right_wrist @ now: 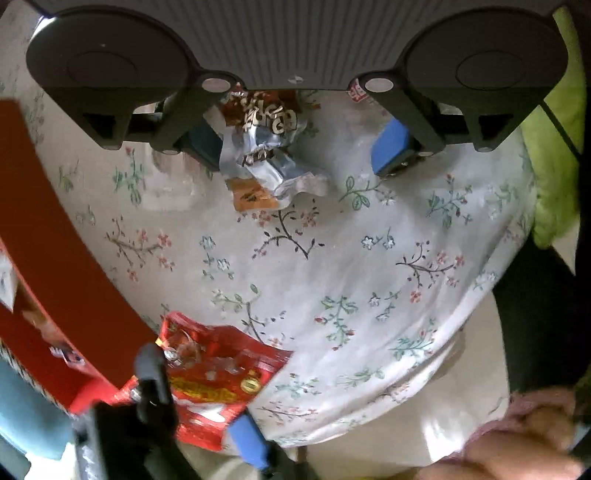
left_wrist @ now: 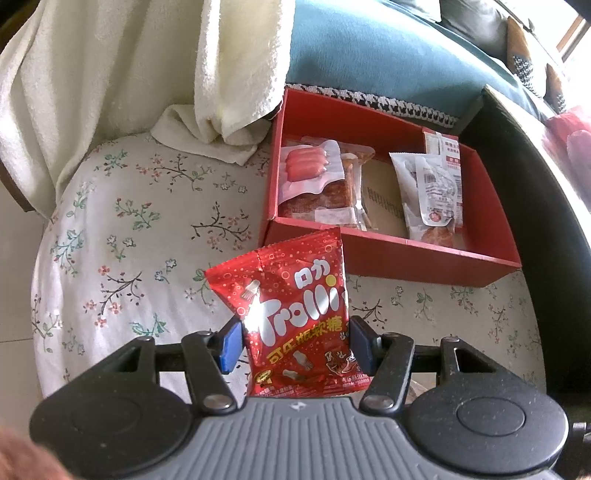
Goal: Organize snacks
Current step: 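Hold the Trolli bag in the left tool while the right tool reaches down toward the packets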
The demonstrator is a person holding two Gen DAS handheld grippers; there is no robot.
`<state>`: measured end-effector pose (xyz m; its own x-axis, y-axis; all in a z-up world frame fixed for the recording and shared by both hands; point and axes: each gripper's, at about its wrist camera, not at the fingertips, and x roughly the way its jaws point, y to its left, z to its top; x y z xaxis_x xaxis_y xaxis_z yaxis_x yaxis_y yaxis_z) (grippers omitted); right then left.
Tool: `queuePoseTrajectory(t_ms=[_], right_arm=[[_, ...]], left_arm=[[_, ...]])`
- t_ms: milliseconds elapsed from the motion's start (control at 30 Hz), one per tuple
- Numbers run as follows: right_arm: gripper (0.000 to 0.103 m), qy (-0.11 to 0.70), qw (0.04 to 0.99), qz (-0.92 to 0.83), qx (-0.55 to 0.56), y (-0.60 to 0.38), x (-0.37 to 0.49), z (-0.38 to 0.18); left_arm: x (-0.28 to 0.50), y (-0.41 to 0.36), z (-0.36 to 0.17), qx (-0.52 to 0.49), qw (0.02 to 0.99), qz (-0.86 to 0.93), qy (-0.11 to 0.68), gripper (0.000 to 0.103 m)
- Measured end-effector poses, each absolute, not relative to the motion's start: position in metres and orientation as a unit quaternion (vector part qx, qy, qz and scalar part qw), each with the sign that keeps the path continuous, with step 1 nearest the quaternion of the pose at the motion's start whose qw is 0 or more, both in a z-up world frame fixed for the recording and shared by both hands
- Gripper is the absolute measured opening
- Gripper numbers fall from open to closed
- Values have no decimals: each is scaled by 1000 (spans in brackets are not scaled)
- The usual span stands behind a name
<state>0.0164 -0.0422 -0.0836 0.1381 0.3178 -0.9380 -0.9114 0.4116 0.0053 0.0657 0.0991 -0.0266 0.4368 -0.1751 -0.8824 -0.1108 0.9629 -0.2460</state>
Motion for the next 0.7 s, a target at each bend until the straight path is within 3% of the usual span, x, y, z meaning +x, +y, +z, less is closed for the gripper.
queuePoseTrajectory(t_ms=[33, 67, 233, 367, 600, 700], right_arm=[[58, 484, 698, 435, -299, -46, 22, -80], [47, 487, 708, 421, -293, -50, 28, -76], [46, 513, 727, 387, -241, -70, 49, -69], [34, 515, 736, 391, -202, -77, 57, -56], [37, 520, 731, 396, -195, -78, 65, -61], [52, 522, 720, 403, -215, -65, 57, -74]], left_arm=[[65, 100, -27, -135, 837, -19, 530, 51], [65, 100, -27, -136, 837, -18, 530, 51], [65, 101, -26, -140, 836, -18, 530, 51], [65, 98, -25, -138, 839, -24, 527, 51], [67, 98, -27, -136, 838, -18, 529, 51], [67, 97, -27, -135, 837, -17, 530, 51]])
